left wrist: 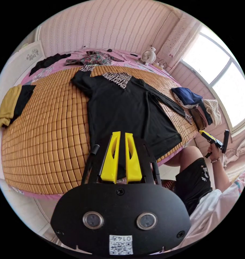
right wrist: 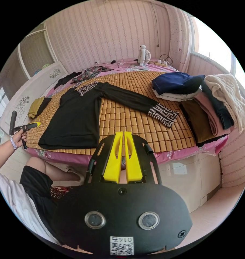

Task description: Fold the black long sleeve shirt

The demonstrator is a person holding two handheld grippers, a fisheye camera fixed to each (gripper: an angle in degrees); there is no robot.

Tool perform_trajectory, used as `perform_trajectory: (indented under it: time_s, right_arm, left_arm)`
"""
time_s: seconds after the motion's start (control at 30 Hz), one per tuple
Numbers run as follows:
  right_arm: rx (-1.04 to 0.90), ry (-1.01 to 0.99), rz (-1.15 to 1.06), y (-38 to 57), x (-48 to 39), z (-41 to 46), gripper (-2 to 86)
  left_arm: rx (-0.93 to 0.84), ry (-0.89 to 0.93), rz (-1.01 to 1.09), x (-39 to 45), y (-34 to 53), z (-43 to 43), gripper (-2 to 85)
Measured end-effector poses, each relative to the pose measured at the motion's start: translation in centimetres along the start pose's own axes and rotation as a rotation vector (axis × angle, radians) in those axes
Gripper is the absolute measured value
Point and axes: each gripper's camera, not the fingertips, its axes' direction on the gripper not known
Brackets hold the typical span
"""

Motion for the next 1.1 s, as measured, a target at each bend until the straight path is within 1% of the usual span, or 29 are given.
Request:
perform_trajectory:
  time_s: [0.07, 0.17, 0.2, 0.33, 0.47, 0.53, 0.67, 0.73, 0.87, 1.0, 1.1]
  right_arm:
    - [-0.021, -0.025, -0.054, -0.1, -1.9, 0.1, 0.9]
    - [-0.08, -0.092, -0.123, -0.5, -4.5, 1.1, 1.2]
    - [-0.132, -0.109, -0.137, -0.9, -5.3, 2.1, 1.9]
    - [-0.213, -0.139, -0.19, -2.4, -7.7, 4.7, 4.0]
    - [-0.282, -0.086, -0.287, -4.9, -10.9, 7.3, 6.5]
    - [-0.335, -0.05, -0.316, -5.9, -11.9, 9.0, 5.7]
    - [-0.424, 0.018, -0.298, -7.5, -12.8, 12.6, 3.8]
    - [-0.412, 0.015, -0.317, -7.9, -13.1, 13.0, 3.0]
    - [-0.435, 0.03, -0.387, -8.9, -14.1, 11.9, 1.8]
    - [-0.345, 0.051, -0.343, -9.2, -14.2, 8.8, 0.9]
    - [-0.37, 0.044, -0.291, -9.1, -13.8, 9.6, 0.5]
  left_arm:
    - [-0.024, 0.002, -0.072, -0.9, 4.1, -0.3, 1.8]
    - [-0.029, -0.002, -0.139, -1.4, 7.0, -0.7, 2.2]
    - [-0.028, -0.002, -0.145, -1.4, 7.4, -0.8, 2.3]
    - [-0.028, -0.034, -0.18, -1.9, 8.4, -1.7, 2.9]
    - [0.006, -0.047, -0.19, -2.9, 8.4, -2.7, 3.2]
    - [0.007, -0.065, -0.196, -3.7, 8.2, -2.7, 3.3]
    - [-0.018, -0.066, -0.264, -5.5, 8.5, -2.2, 3.1]
    - [-0.039, -0.061, -0.251, -5.7, 8.7, -1.9, 2.7]
    - [-0.018, -0.068, -0.186, -5.5, 9.6, -2.5, 1.7]
    - [-0.064, -0.041, -0.162, -5.4, 10.0, -3.6, 1.0]
    - [-0.06, -0.07, -0.108, -4.6, 10.5, -5.1, 0.5]
